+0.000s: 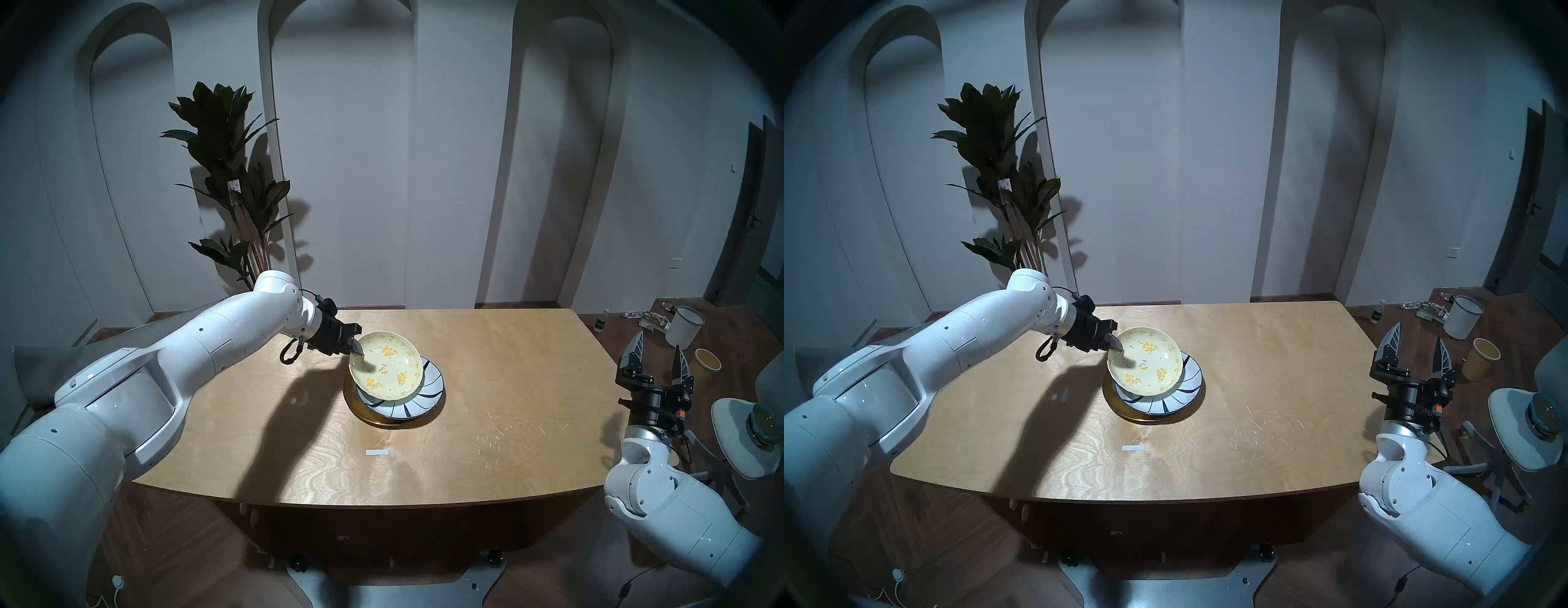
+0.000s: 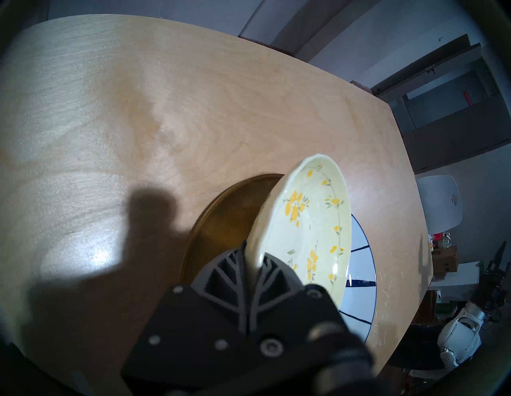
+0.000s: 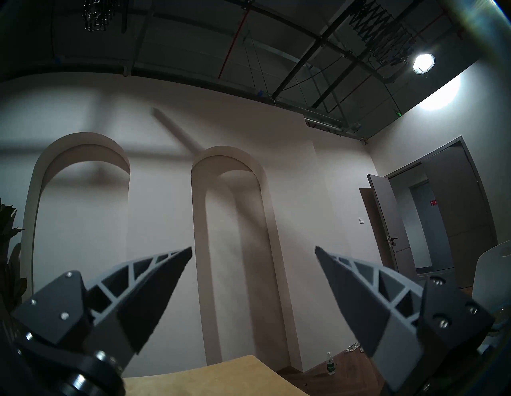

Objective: Stack the plates into one stack

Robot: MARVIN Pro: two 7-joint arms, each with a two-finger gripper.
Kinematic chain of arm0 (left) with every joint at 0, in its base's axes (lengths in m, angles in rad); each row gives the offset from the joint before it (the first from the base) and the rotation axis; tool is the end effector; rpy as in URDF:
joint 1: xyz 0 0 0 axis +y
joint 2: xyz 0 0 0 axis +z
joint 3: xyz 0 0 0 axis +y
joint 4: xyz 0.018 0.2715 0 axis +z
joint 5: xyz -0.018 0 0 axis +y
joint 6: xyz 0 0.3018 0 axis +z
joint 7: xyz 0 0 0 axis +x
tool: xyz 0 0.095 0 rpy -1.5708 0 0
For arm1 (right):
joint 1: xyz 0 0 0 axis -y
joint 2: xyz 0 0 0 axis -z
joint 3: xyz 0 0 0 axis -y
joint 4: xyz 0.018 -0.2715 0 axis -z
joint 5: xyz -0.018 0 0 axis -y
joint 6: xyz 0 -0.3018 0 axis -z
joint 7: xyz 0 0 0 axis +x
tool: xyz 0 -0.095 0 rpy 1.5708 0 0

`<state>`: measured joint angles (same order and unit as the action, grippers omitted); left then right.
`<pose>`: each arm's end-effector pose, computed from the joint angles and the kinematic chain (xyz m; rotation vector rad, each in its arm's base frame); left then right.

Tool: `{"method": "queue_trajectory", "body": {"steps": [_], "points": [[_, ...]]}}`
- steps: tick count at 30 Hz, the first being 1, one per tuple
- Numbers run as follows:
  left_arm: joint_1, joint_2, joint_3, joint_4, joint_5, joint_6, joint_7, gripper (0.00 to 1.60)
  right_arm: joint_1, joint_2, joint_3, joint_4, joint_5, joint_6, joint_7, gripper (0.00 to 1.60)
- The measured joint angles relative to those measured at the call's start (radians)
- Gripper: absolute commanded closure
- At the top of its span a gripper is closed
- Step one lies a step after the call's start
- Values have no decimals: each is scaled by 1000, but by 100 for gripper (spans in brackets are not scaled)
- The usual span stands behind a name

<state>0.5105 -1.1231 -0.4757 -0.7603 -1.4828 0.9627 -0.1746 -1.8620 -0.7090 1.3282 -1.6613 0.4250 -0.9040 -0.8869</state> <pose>0.5438 -0.0065 -0.2492 2.5045 -0.1573 0.4884 0.3046 -0.1859 -0.2599 1.3594 -0.4502 2.4969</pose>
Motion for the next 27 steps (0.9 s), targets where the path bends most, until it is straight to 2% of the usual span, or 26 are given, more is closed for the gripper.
{"method": "queue_trajectory", "body": {"steps": [27], "points": [[63, 81, 51, -177, -142, -1, 116, 160, 13, 1, -9, 8, 1, 0, 18, 0]]}}
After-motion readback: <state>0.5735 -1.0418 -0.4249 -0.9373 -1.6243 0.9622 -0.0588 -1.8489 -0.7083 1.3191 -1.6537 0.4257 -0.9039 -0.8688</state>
